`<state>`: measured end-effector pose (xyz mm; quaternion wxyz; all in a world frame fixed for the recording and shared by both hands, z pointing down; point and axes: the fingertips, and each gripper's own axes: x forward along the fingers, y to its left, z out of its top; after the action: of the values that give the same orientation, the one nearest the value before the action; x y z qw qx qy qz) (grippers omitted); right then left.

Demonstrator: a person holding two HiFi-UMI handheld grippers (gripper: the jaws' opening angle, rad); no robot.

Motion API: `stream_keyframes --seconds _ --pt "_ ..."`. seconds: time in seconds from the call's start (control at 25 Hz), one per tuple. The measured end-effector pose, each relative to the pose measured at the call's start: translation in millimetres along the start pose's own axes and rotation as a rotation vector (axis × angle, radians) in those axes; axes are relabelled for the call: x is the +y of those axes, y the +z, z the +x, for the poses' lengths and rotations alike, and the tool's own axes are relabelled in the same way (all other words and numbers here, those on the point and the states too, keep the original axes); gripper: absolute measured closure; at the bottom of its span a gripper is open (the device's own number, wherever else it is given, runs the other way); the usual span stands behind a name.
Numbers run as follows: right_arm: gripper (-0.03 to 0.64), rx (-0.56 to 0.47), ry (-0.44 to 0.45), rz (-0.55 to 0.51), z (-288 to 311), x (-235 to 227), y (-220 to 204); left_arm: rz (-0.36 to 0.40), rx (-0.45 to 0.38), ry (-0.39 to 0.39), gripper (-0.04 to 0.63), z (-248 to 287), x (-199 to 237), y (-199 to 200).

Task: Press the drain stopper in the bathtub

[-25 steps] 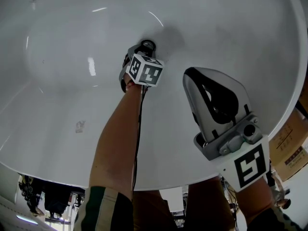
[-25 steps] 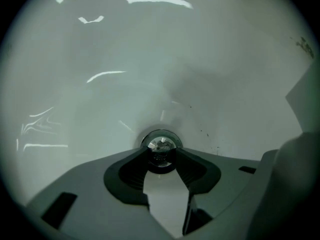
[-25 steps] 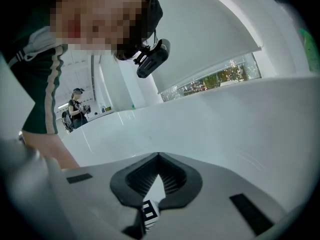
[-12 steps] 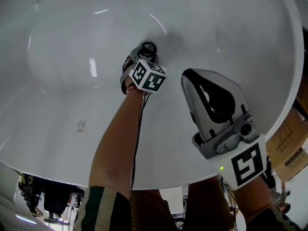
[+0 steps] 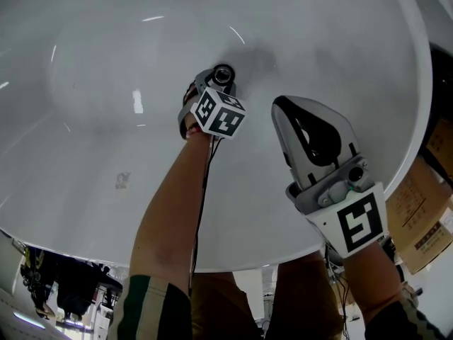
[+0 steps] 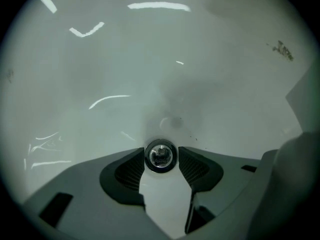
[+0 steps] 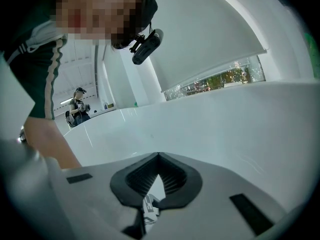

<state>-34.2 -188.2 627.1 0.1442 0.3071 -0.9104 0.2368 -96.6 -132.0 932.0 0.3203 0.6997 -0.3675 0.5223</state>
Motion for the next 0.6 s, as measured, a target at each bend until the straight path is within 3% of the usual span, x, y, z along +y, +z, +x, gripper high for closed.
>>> stream_keyframes --seconds 0.36,0.6 --pt "0.603 -0.001 -0.003 -0.087 5 4 14 -0.030 -0.081 -0.007 0.376 -44 15 7" --pt "0.603 -0.051 -0.026 -0.134 -20 17 54 -0.091 -0.156 -0.022 0.379 -103 -11 25"
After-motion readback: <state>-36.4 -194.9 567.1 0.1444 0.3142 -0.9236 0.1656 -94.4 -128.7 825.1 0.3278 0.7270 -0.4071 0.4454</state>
